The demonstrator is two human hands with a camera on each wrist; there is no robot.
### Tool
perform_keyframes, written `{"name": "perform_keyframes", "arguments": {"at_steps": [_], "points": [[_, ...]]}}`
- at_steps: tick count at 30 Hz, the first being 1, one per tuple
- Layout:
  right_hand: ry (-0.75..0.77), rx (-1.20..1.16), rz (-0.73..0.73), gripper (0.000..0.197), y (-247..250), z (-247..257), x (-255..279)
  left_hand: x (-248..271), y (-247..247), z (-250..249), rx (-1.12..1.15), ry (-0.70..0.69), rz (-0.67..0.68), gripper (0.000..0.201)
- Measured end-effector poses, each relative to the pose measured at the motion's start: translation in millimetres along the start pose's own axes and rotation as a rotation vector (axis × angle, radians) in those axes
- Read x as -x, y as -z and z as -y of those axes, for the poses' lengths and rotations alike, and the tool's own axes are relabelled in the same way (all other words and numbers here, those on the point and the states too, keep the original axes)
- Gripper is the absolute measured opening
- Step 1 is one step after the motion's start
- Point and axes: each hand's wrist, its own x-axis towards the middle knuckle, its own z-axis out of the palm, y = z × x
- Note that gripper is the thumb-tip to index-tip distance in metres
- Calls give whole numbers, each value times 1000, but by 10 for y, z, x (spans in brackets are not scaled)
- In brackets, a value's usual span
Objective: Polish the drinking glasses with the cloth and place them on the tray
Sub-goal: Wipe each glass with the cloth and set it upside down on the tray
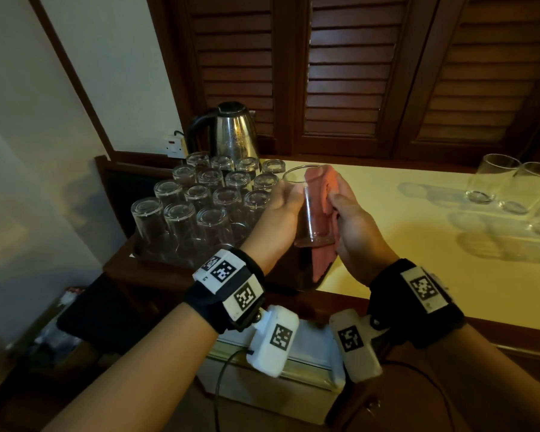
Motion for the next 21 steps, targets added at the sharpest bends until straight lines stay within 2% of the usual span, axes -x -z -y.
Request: {"name": "perform_keyframes", "arguments": {"at_steps": [1,4,8,11,13,15,16,19,21], "points": [[16,30,8,44,-19,-18,9,4,-20,-4,-13,-2,7,26],[10,-30,11,44,-50,-63,11,16,-52,20,-28,-41,19,57],[-134,-227,-15,46,0,-26,31,35,-2,31,85,13,95,69],[-94,-216,-19,44,6,14,47,43,25,21,121,40,76,73],[-35,-105,-18,44,-19,0,34,18,22,21,124,48,2,62],[1,-4,-14,47,-50,-49,32,14,-7,16,64,36,-4,45],[15,21,-10,47,-76,-68,40,14,-19,23,40,23,-1,44],[-4,-97,1,44,-129,-67,66,70,-14,10,57,6,-10,53],[-92,-234,-9,43,-123,-31,76,83,18,1,109,16,20,51]]}}
